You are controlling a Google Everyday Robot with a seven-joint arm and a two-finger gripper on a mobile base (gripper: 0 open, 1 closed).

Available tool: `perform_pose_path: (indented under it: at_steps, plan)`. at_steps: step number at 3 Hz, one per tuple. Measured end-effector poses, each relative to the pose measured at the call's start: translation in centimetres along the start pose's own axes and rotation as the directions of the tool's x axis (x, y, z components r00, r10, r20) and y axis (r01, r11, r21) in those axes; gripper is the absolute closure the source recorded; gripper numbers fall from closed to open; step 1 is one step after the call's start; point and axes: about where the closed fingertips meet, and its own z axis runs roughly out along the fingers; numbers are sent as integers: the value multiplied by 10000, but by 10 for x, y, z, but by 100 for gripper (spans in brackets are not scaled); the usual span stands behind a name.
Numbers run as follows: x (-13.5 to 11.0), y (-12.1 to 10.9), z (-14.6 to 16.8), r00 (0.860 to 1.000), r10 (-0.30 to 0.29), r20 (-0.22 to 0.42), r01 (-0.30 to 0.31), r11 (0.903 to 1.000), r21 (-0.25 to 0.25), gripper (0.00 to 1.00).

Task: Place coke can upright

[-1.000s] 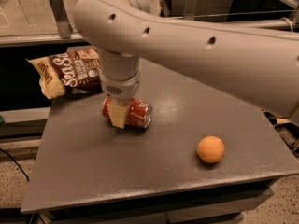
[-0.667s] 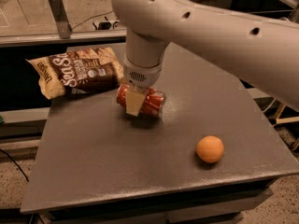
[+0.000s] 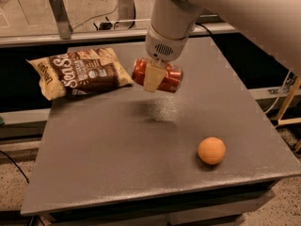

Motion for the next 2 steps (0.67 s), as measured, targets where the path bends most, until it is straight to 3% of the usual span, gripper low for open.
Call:
perform_pose_path:
  at_steps: [1,2]
  plan:
    - [8,-6,3,9997,161,199,-157,9996,-240,100]
    - [42,-55,11,9762,985,1933,-929,9950,-377,100]
